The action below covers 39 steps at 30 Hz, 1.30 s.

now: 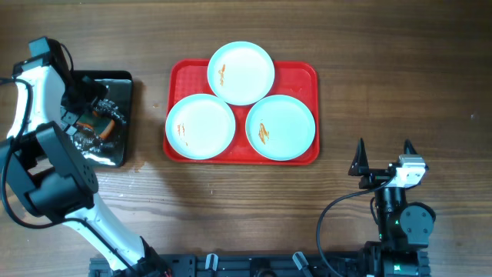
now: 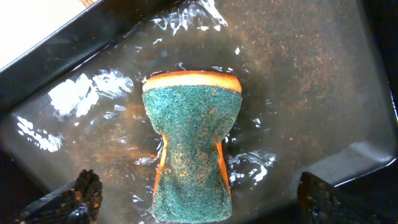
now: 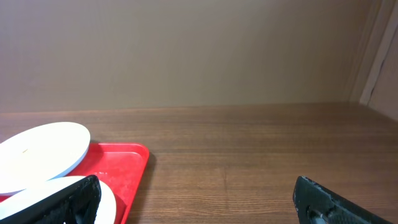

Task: Clean dirty plates on tray and stack at the side
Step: 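Grasp the green-orange sponge with the left gripper and dip it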

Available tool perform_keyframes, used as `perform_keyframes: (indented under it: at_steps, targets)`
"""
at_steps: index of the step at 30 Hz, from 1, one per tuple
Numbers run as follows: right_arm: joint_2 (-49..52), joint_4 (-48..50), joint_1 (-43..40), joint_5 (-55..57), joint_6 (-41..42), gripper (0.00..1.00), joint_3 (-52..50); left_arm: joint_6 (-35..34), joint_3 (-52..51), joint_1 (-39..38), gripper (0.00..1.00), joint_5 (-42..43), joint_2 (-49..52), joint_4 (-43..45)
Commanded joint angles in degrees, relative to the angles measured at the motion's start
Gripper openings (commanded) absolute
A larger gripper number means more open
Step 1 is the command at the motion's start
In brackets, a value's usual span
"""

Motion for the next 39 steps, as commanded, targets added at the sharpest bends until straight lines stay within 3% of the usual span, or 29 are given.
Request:
perform_keyframes:
  at_steps: [1,3,5,9,10,11,12,13,15,17,18,19,28,30,33,36,37,39]
  targets:
    - [-0.35,0.13,-0.39,0.35,-0.76,1.00,-0.07,-1.16,-4.02,-0.07,1.00,-0.09,-0.48,1.25]
    - [-0.35,0.13,-0.39,0.35,-0.79,1.00,-0.07,-1.68,-7.67,-0.07,1.00,1.95,-0.48,3.91]
    - [-0.35,0.13,-0.39,0.35,-0.76,1.00,-0.07,-1.68,-10.71,-0.11,0.82,3.37,-0.48,6.62]
    - [-0.35,0.13,-0.39,0.35,-0.76,1.00,-0.07,-1.68,-12.87,-0.11,0.56,3.58,-0.46,9.44]
    - [-0.35,0.13,-0.39,0.35,-0.76,1.00,-0.07,-1.68,-12.87,-0.11,0.33,3.56,-0.46,9.84]
    - [-0.35,0.13,-0.39,0.35,-0.76,1.00,-0.07,-1.68,-12.87,-0.11,0.27,3.56,-0.35,10.34]
    - [-0.35,0.13,-0.39,0.35,-0.79,1.00,-0.07,-1.68,-12.87,-0.11,0.12,3.56,-0.33,10.60]
    - [-0.35,0.13,-0.39,0.35,-0.76,1.00,-0.07,-1.68,-12.87,-0.11,0.04,3.56,-0.33,10.60]
    - [-0.35,0.13,-0.39,0.35,-0.79,1.00,-0.07,-1.68,-12.85,-0.11,0.04,4.33,-0.37,10.56]
    - [-0.35,0.13,-0.39,0.37,-0.76,1.00,-0.07,-1.62,-12.74,-0.11,0.04,5.88,-0.37,10.54]
    - [-0.35,0.13,-0.39,0.37,-0.79,1.00,-0.07,-1.44,-12.63,-0.11,0.18,6.86,-0.37,10.60]
    - [-0.35,0.13,-0.39,0.35,-0.76,1.00,-0.07,-1.42,-12.63,-0.09,1.00,6.93,-0.37,11.39]
    - [-0.35,0.13,-0.39,0.35,-0.76,1.00,-0.07,-1.46,-12.66,0.07,1.00,-2.73,-0.35,19.67]
    - [-0.35,0.13,-0.39,0.35,-0.76,1.00,-0.07,-1.46,-12.66,0.04,0.89,-2.73,-0.35,21.57]
    - [-0.35,0.13,-0.39,0.35,-0.76,1.00,-0.07,-1.46,-12.66,0.04,0.53,-2.69,-0.33,22.21]
    - [-0.35,0.13,-0.39,0.35,-0.76,1.00,-0.07,-1.44,-12.66,0.07,0.28,-2.73,-0.26,22.32]
    - [-0.35,0.13,-0.39,0.35,-0.76,1.00,-0.07,-1.42,-12.66,0.04,0.04,-2.71,-0.26,22.43]
    - [-0.35,0.13,-0.39,0.37,-0.76,1.00,-0.07,-1.40,-12.63,0.04,0.04,-2.71,-0.35,22.05]
